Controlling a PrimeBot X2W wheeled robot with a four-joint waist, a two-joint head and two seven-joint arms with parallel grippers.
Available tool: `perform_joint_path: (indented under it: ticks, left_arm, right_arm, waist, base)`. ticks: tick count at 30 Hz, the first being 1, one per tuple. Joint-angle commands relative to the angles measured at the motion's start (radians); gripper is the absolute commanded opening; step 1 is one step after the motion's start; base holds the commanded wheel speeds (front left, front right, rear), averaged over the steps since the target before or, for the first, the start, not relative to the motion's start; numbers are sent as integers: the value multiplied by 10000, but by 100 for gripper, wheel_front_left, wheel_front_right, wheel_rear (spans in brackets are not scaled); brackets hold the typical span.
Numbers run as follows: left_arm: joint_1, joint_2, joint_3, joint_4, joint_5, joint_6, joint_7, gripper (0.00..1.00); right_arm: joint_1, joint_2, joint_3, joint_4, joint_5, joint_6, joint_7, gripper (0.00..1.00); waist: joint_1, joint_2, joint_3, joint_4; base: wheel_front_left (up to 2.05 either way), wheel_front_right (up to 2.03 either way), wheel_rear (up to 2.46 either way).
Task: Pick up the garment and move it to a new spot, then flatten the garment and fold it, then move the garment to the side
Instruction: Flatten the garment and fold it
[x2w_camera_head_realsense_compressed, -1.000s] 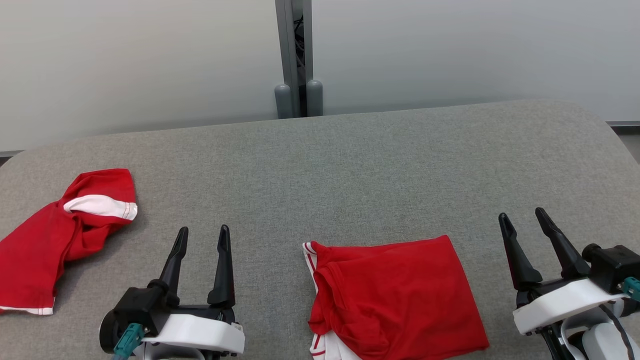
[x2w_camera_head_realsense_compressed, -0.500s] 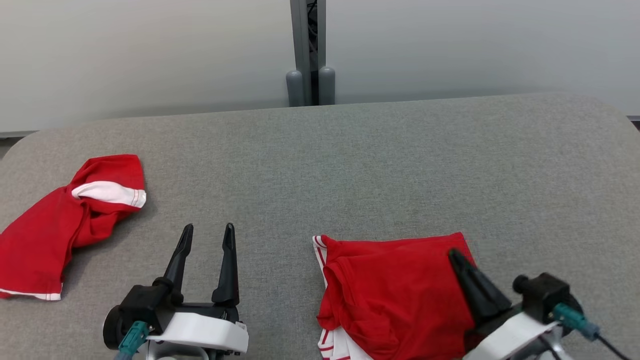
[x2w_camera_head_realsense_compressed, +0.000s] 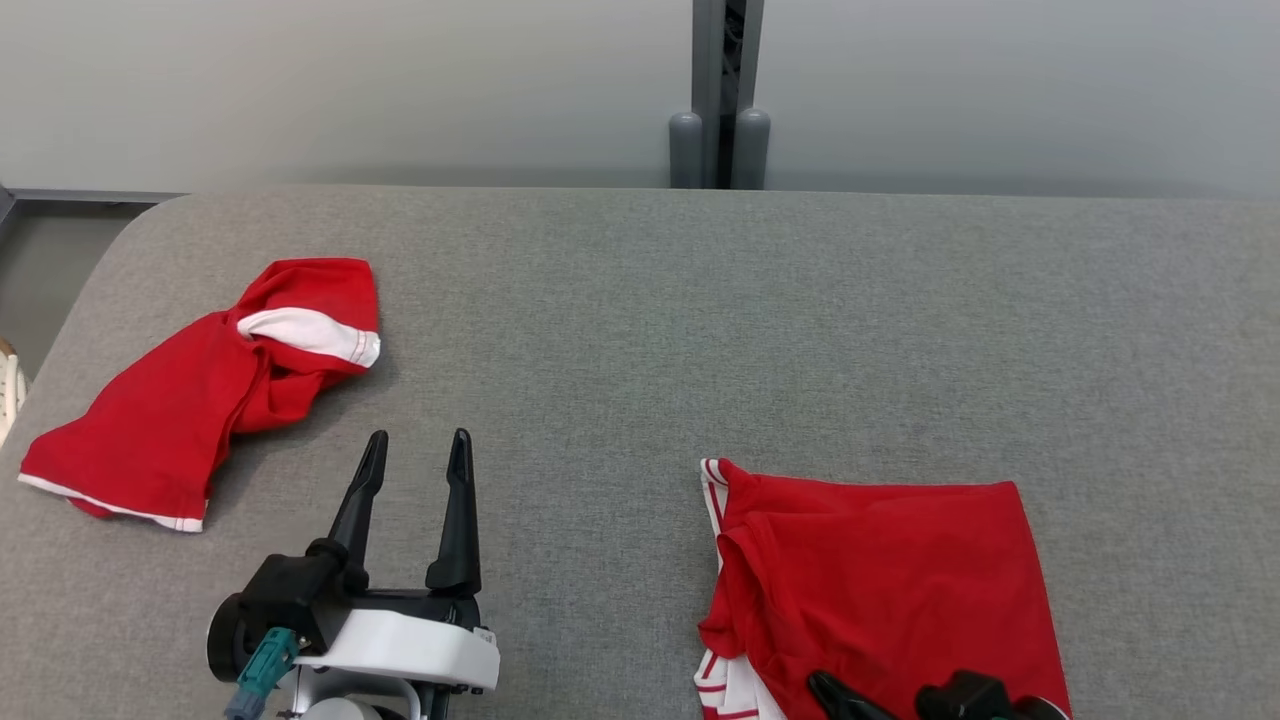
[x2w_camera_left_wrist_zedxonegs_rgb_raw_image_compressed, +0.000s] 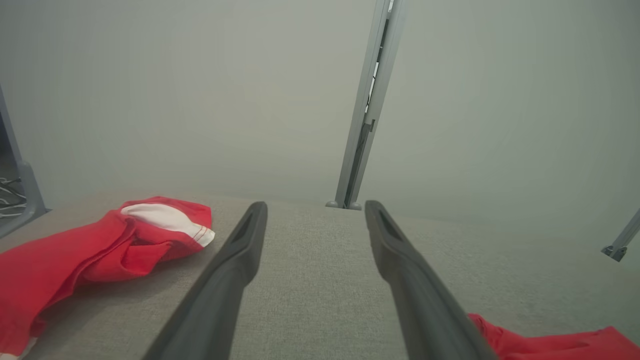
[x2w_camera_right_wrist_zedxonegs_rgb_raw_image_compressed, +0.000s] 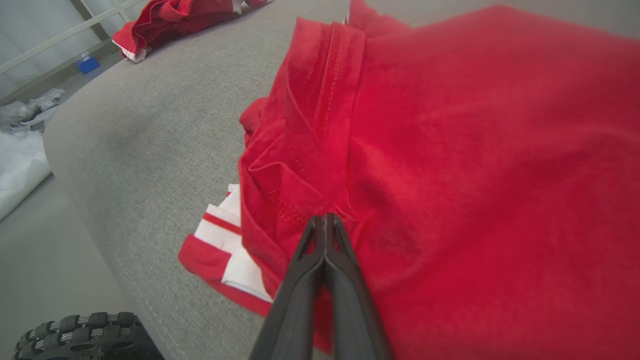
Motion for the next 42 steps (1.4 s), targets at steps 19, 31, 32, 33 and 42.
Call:
perform_joint_path:
  ticks: [19,31,32,33,42]
  left_arm:
    - [123,34,83,-76,27,69,-25,100]
    - [104,34,-50,20,34,-39,-25,100]
    - [96,35,-63,34,43,-33,-25,100]
    - [84,35,-65,48,52,-39,-25,100]
    - [203,33,-12,107,103,-100,-25,100]
  right_arm:
    - [-622,122,844,-569,709,2,-161,0]
    - [153,474,-677,431,-219,2,-158,0]
    - [124,521,-678,571,-275,2,-158,0]
    - [82,562,-725,651,-284,2,-158,0]
    - [283,900,-1795,605,-792,2,-158,0]
  waist:
    - [0,0,-71,462]
    - [0,0,-163,295]
    - [0,0,-168,303]
    - [0,0,-168,314]
    - [0,0,-234,373]
  base:
    - [0,0,0]
    - [0,0,0]
    - [0,0,0]
    - [0,0,0]
    - [0,0,0]
